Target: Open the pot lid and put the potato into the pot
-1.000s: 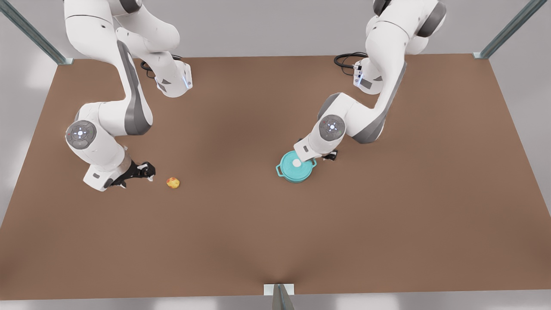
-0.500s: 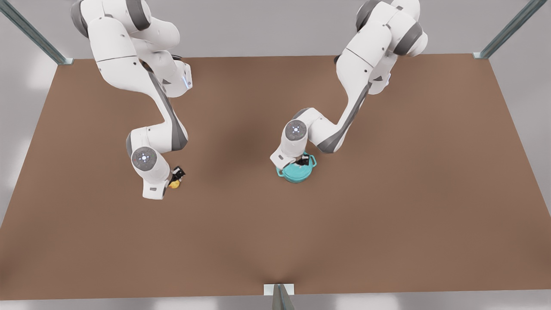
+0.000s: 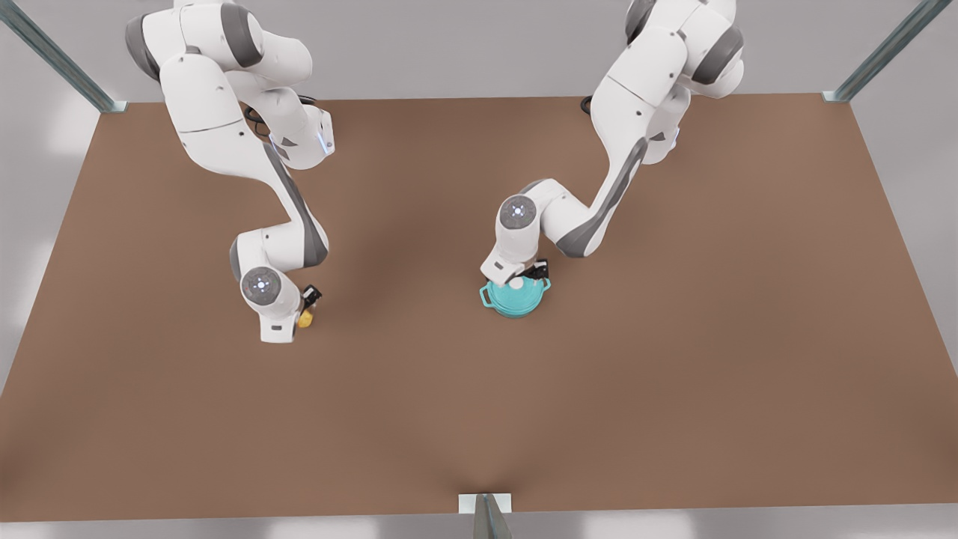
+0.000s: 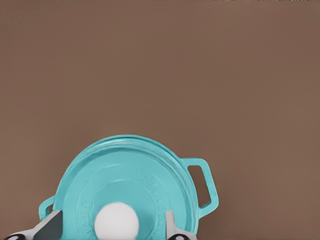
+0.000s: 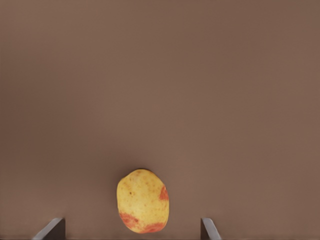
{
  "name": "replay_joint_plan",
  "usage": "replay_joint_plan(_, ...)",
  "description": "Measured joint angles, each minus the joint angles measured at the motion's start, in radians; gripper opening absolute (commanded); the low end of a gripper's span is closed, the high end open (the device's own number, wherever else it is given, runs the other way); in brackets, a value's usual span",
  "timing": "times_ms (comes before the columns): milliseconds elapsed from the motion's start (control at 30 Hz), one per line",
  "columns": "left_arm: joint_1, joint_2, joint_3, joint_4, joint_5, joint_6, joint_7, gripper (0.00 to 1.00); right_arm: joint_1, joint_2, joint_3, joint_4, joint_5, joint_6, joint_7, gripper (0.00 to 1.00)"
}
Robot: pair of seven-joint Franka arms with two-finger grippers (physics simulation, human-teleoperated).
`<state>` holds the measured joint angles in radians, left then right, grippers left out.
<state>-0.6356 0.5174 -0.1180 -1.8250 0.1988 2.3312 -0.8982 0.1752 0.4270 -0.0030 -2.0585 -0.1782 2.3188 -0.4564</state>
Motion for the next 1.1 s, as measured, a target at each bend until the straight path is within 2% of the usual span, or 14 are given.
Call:
replay_joint_plan(400,-0.004,0.022,0.000,-0.009,0.005,0.036,-0.076,1.00,-0.054,0.043,-0.033,-0.029,-0.003,0.097,-0.043,1.00)
replay_joint_plan(467,-0.004,0.022,0.000,-0.010,0.005,0.038,-0.086,0.97,-0.057,0.043,-0.032,-0.034,0.000,0.106,-0.053,1.00)
replay_joint_plan(567,-0.004,0.022,0.000,-0.010,0.006,0.040,-0.098,0.60,-0.059,0.023,-0.032,-0.071,0.003,0.113,-0.067,1.00)
replay_joint_plan(600,-0.003,0.022,0.000,-0.010,0.006,0.040,-0.102,0.53,-0.059,0.019,-0.030,-0.082,0.007,0.114,-0.071,1.00)
replay_joint_plan(667,-0.002,0.022,0.000,-0.010,0.007,0.040,-0.110,0.45,-0.059,0.015,-0.024,-0.097,0.015,0.116,-0.078,1.00)
replay_joint_plan(800,0.001,0.020,0.004,0.000,0.010,0.040,-0.125,0.45,-0.057,0.016,-0.007,-0.104,0.048,0.117,-0.092,1.00)
replay_joint_plan(900,0.068,0.027,0.009,0.088,0.010,0.037,-0.130,0.45,-0.056,0.016,0.002,-0.091,0.069,0.117,-0.100,1.00)
replay_joint_plan(1000,0.174,0.117,0.034,0.207,0.011,0.036,-0.112,0.45,-0.055,0.021,0.004,-0.080,0.078,0.119,-0.107,1.00)
replay_joint_plan(1100,0.237,0.206,0.077,0.259,0.009,0.051,-0.070,0.45,-0.054,0.038,0.005,-0.078,0.083,0.124,-0.112,1.00)
